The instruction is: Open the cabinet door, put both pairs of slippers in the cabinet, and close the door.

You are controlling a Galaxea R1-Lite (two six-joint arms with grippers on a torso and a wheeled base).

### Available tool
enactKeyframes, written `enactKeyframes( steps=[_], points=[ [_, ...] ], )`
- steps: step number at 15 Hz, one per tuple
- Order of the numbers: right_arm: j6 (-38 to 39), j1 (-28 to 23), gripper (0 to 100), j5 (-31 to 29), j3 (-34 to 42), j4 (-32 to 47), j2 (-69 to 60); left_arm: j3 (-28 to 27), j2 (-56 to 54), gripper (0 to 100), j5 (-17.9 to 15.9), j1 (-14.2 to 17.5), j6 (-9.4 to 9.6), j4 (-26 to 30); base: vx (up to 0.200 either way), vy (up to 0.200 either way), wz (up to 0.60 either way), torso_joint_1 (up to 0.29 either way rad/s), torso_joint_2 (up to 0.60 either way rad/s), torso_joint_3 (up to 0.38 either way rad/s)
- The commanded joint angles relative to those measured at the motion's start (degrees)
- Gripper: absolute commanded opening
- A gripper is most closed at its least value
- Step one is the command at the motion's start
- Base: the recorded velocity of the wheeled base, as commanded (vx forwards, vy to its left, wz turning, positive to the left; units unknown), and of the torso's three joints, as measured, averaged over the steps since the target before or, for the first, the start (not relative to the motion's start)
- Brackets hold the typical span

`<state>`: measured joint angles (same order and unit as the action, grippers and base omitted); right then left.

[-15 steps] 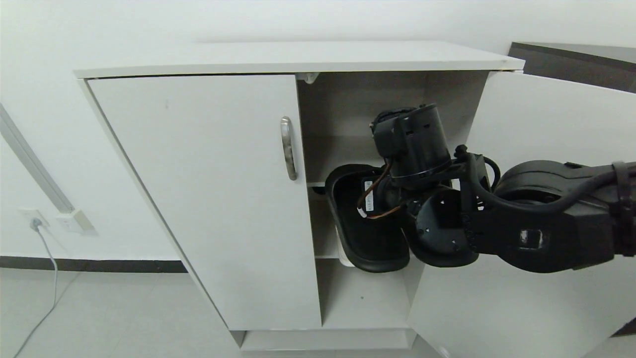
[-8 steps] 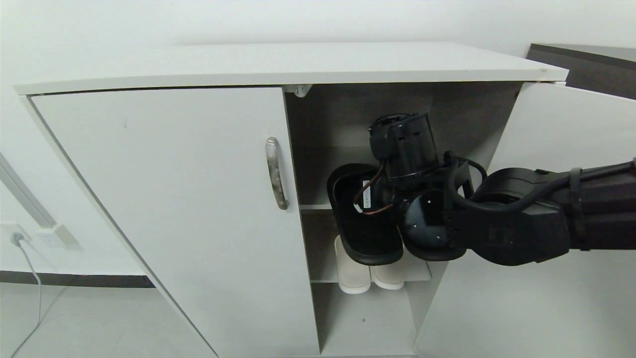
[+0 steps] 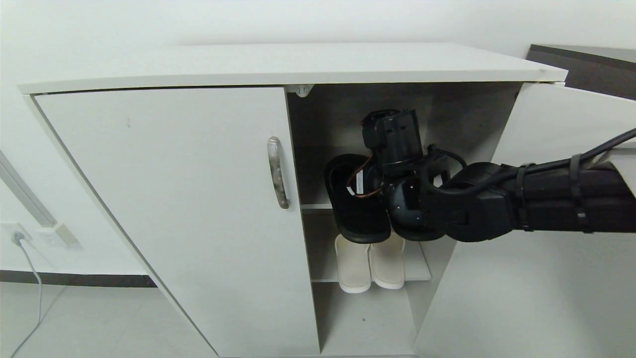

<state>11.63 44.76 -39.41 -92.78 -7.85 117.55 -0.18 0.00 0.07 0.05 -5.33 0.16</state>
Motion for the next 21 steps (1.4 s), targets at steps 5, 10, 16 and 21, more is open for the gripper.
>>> enactKeyframes(
  steps=[5,10,16,21],
  points=[
    [-0.47,-3.72,0,0.65,-10.23,5.21,5.49,0.01,0.00,0,0.01,0.04,-0.03,0.02,0.000,0.000,0.00,0.000,0.00,0.000],
    [-0.56,-4.69,0,0.74,-14.36,5.83,7.69,0.01,0.09,0,0.01,0.04,-0.03,0.02,0.000,0.000,0.00,0.000,0.00,0.000],
    [-1.26,-4.69,0,0.65,-16.03,5.92,8.74,0.01,0.00,0,0.01,0.04,-0.03,0.02,0.000,0.000,0.00,0.000,0.00,0.000],
    [-1.17,-4.51,100,0.65,-14.88,6.01,8.48,0.01,0.09,0,0.01,0.04,-0.03,0.02,0.000,0.000,0.00,0.000,0.00,0.000]
  ],
)
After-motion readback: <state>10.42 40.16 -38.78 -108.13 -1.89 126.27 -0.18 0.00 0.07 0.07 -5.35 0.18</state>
